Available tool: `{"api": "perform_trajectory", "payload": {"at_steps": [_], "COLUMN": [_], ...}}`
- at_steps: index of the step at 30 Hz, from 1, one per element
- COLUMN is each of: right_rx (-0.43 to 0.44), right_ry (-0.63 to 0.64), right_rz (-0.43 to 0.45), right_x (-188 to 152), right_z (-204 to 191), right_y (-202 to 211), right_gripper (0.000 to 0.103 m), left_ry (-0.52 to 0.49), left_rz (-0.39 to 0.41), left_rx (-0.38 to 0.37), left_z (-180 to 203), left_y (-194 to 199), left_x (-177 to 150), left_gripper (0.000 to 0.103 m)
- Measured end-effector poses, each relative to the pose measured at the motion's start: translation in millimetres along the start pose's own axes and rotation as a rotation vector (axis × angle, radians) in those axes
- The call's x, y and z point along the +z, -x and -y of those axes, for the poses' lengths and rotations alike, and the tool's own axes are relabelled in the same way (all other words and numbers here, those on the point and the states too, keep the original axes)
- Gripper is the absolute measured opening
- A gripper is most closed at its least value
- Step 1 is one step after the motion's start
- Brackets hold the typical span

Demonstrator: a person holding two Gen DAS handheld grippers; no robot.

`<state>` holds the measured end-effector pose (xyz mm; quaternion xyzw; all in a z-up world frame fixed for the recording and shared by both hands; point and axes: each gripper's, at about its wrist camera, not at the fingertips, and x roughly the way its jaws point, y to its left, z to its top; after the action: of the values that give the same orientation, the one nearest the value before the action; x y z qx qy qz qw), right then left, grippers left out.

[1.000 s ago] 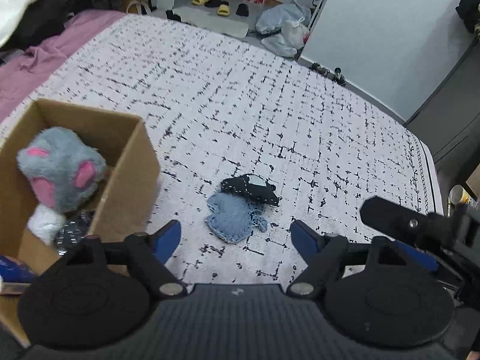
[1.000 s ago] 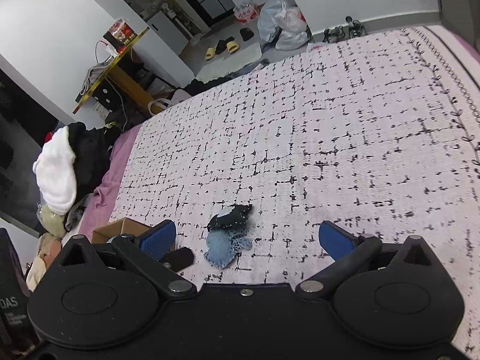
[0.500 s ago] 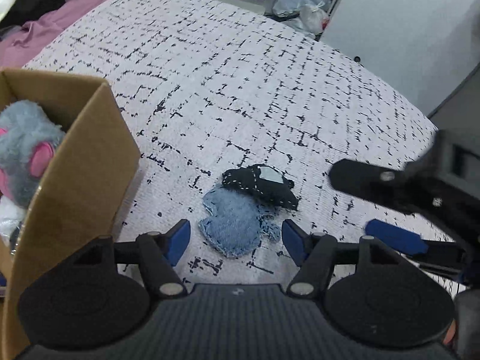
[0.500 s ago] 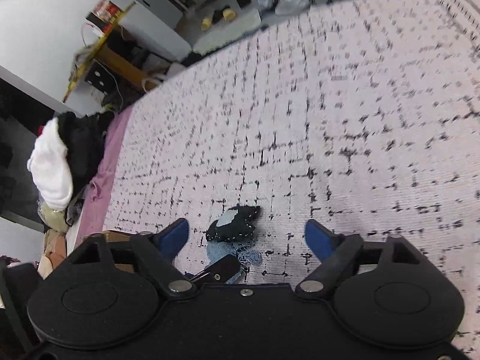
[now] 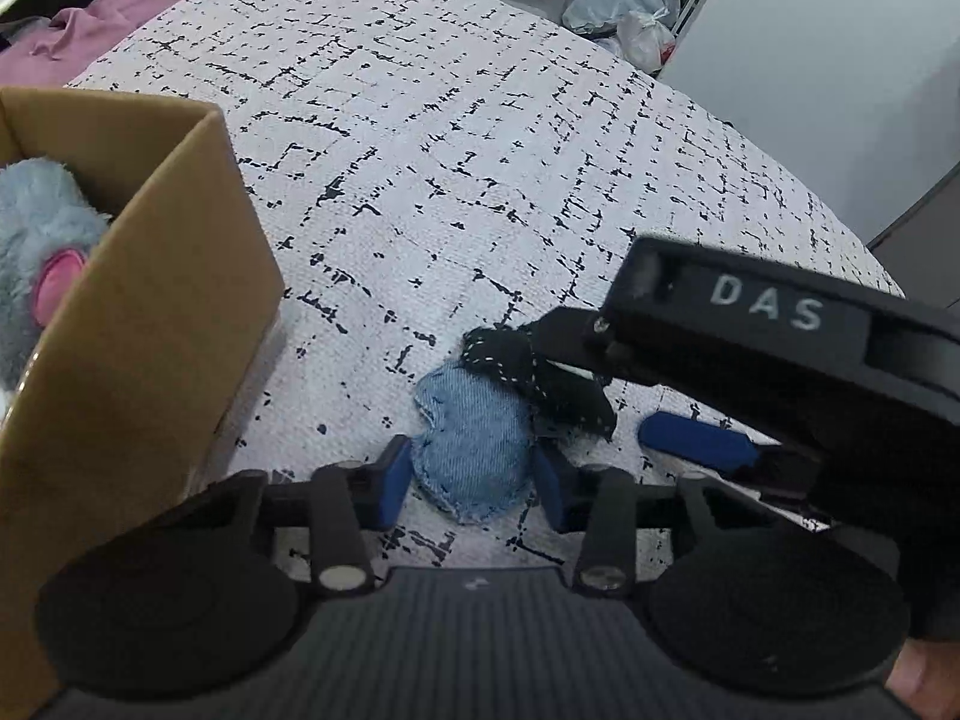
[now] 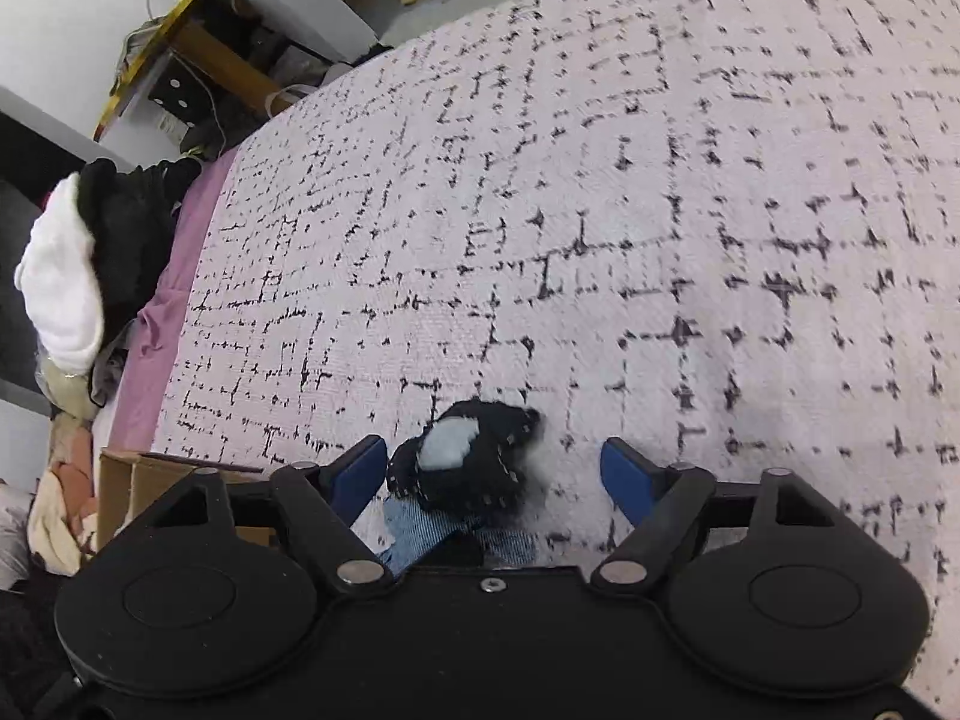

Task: Organize soft objects
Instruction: 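Grasp the denim sock with the left tool while the right tool grasps its black trim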

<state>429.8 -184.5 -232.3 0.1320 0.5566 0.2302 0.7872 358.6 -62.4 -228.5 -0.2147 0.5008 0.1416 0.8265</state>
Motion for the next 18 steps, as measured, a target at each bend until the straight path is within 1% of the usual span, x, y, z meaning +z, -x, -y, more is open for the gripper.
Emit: {"api": "perform_trajectory", "payload": {"at_steps": [1, 2, 4, 8, 11, 18], "right_rx": [-0.004, 0.001, 0.007, -0.016, -0.027, -0.055], "right_ry": [-0.001, -0.01, -0.023, 0.024, 0.02, -0.008], "right_rz": [0.003, -0.003, -0.001, 0.023, 0.046, 0.11], "right_x": [-1, -1, -2, -6, -10, -18], "right_z": [-1, 0, 0, -7, -7, -4], "right_y": [-1, -2, -3, 5, 16, 47], "right_gripper": [0.049, 0.029, 0.029, 0.024, 0.021, 0.021], "left_ry": [-0.002, 0.002, 0.013, 0.025, 0.023, -0.006], "left_rz": [0.0, 0.003, 0.001, -0.01, -0.003, 0.022], "left_rx": [-0.007, -0.016, -0.026, -0.056, -0.072, -0.128], "left_z": [0, -1, -3, -6, -5, 3], "left_y": [-1, -1, 0, 3, 10, 37], "left_x": [0, 1, 2, 3, 0, -8], "left_gripper": [0.033, 0.03, 0.028, 0.025, 0.025, 0.025]}}
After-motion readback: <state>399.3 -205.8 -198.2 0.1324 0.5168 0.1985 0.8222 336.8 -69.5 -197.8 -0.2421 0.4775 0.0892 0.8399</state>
